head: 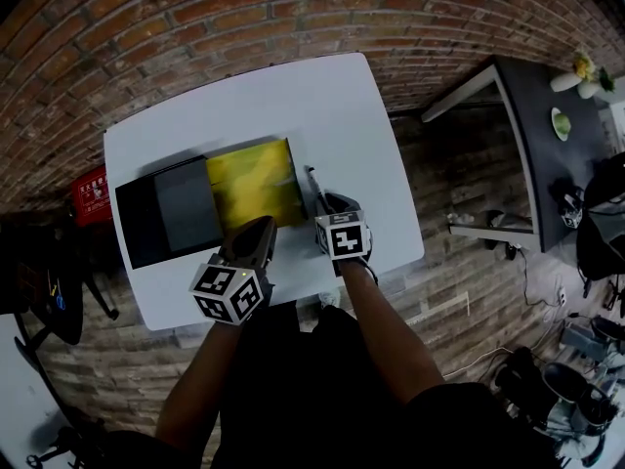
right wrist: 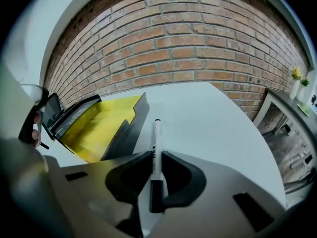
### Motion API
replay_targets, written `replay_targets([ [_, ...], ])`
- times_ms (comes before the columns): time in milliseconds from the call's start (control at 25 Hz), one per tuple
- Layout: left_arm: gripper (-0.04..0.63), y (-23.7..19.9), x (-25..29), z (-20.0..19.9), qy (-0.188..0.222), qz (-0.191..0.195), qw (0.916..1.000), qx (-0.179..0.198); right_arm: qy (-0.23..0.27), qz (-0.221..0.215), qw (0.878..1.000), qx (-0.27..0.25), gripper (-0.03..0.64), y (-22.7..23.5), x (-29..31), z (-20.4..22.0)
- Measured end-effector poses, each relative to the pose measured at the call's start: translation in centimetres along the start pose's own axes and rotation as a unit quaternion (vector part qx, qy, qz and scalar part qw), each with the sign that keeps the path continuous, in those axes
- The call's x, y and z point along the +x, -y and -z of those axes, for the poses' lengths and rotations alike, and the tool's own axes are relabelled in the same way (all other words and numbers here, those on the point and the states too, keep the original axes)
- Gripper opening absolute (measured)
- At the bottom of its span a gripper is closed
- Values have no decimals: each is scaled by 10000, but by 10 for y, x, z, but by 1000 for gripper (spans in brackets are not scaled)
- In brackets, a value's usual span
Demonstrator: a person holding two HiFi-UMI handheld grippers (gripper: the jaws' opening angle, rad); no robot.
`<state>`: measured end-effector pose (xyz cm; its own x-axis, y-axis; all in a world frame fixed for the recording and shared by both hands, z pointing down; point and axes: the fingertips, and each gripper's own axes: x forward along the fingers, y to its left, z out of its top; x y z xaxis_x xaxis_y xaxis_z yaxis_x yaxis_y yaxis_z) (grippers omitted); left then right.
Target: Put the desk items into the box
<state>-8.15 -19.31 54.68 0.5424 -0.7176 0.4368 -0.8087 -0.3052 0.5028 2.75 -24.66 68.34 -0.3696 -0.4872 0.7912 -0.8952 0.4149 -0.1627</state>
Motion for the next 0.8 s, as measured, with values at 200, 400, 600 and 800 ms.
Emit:
replay_targets([
  [200, 14, -4, -2, 0, 74, -93, 9999, -1, 139, -50, 9999, 72, 75, -2, -11, -6],
  [400, 14, -7, -8, 0, 177, -215, 9996, -68, 437, -96, 9990, -70, 76, -3, -26, -24],
  [600, 14, -10, -14, -2, 326, -335, 9988, -150, 652, -217, 9975, -156, 75, -9, -39, -40],
  [800, 14, -16, -23, -5, 475, -488, 9975, -186, 925, -528, 9939, -284, 76, -32, -51, -64],
])
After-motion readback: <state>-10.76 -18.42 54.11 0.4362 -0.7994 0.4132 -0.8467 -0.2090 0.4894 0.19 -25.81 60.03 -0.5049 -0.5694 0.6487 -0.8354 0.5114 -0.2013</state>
